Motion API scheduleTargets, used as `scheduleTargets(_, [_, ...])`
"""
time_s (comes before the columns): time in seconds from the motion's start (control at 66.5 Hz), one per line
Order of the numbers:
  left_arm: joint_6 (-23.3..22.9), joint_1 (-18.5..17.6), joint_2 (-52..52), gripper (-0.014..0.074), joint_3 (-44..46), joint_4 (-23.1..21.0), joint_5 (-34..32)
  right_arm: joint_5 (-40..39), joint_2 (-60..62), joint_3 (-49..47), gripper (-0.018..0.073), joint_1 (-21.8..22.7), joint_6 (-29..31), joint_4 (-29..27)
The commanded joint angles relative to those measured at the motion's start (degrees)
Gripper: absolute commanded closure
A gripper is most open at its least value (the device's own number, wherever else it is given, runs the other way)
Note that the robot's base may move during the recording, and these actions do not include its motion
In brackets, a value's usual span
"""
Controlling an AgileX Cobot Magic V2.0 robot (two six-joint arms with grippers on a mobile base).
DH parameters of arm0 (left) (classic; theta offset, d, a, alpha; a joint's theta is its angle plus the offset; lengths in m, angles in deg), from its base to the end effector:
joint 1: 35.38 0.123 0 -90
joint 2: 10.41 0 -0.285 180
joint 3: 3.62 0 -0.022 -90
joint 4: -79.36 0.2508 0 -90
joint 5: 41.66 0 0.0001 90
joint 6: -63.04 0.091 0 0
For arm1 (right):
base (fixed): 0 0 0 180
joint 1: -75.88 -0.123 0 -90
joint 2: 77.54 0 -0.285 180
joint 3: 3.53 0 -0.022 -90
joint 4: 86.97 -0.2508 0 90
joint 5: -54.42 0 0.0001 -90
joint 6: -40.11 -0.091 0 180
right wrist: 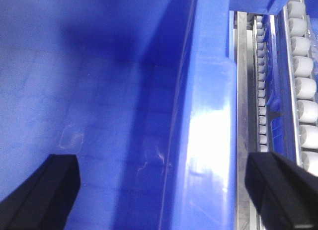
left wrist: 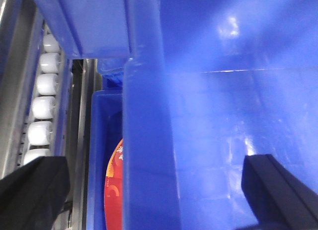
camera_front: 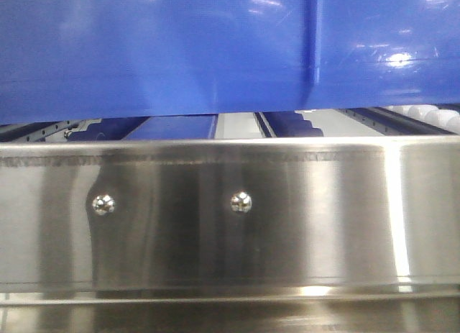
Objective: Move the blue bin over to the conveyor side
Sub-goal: 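Pull the gripped blue bin off the roller shelf toward the robot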
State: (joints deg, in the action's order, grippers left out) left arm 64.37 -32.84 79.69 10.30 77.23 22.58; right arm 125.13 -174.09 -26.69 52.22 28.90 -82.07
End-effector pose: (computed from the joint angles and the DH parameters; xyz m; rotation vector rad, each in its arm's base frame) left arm 0.2965 0.0101 0.4191 -0.0309 2.4497 -0.0183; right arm 0.2958 0.1216 0.4254 -0.2753 2.4996 0.1362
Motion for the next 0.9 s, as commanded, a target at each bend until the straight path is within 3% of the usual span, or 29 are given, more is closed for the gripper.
scheduleTargets(0.0, [-0.3,-0.3,-0.3,-0.0005,-0.1,0.1,-0.6,-0.7,0.1,0.1,0.0,0.1,0.2,1.1])
scheduleTargets(0.12, [-0.3,-0.3,-0.3,-0.0001,-0.1,0.1,-0.8,-0.7,0.1,0.1,0.0064,0.1,0.2,1.1])
scheduleTargets(0.256, [-0.4,-0.3,-0.1,0.012,-0.1,0.0,-0.7,-0.7,0.1,0.1,0.0308,0.1,0.2,1.1])
scheduleTargets(0.331, [-0.4,-0.3,0.6,0.0269,-0.1,-0.3,0.4,-0.7,0.1,0.1,0.0429,0.1,0.2,1.1])
scheduleTargets(0.466, [-0.4,-0.3,2.1,0.0638,-0.2,-0.3,2.8,-0.7,0.1,0.1,0.0632,0.1,0.2,1.3])
scheduleTargets(0.557, [-0.4,-0.3,2.4,0.0588,-0.2,-0.5,2.9,-0.7,0.1,0.1,0.0626,0.1,0.2,1.3])
scheduleTargets(0.888, [-0.4,-0.3,0.7,0.0602,-0.2,-0.8,1.7,-0.7,0.4,0.1,0.0628,0.1,0.2,2.0])
